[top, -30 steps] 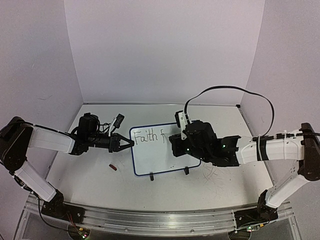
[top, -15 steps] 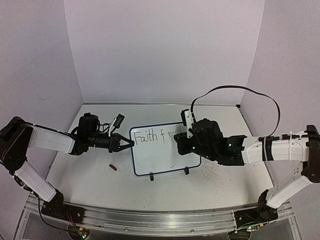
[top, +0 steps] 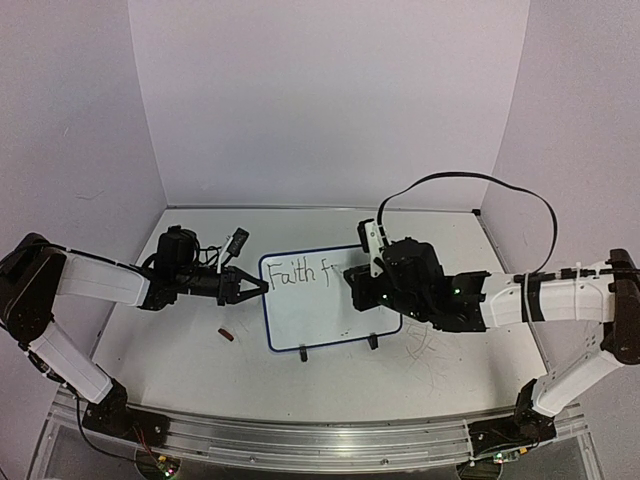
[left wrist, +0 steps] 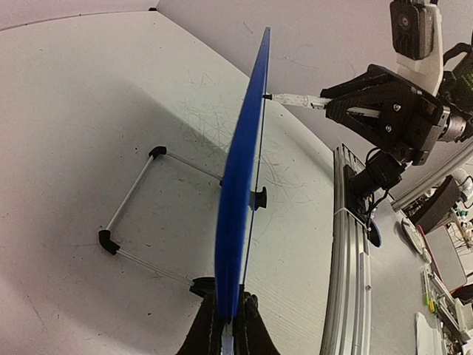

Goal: Write a sentence on the whiteboard

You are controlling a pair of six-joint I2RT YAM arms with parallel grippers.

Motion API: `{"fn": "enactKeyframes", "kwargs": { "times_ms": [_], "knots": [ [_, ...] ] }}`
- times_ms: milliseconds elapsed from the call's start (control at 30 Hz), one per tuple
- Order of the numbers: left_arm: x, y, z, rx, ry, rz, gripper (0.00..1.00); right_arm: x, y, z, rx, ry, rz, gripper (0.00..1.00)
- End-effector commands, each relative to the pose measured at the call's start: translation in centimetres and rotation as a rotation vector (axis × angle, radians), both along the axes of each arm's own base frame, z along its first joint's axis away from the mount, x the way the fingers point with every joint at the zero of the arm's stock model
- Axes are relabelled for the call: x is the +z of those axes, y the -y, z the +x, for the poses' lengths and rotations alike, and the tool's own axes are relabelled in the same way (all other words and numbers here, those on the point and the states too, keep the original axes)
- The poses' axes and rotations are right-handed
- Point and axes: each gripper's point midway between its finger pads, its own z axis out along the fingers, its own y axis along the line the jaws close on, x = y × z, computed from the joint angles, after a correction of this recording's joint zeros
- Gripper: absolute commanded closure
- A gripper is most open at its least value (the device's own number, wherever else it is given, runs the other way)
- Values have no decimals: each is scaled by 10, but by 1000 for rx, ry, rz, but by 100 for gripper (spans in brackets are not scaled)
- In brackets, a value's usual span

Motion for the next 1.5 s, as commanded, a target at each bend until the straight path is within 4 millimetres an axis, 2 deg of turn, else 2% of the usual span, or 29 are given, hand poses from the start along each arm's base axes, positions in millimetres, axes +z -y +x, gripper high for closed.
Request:
{"fn": "enactKeyframes", "kwargs": {
  "times_ms": [0,267,667,1000,1467],
  "knots": [
    [4,6,4,-8,23,14,100,11,-6,9,-25,21,16,100],
    [4,6,4,-7,24,16,100,-4,0,1,-21,-28,4,100],
    [3,6,4,-8,21,17,100,-14,7,-9,-26,-67,3,100],
    [2,6,4,-8,17,20,100,-4,19,0,-99,-25,-5,100],
    [2,6,4,-10,19,22,100,13,13,16,-134,42,-1,100]
  ]
}}
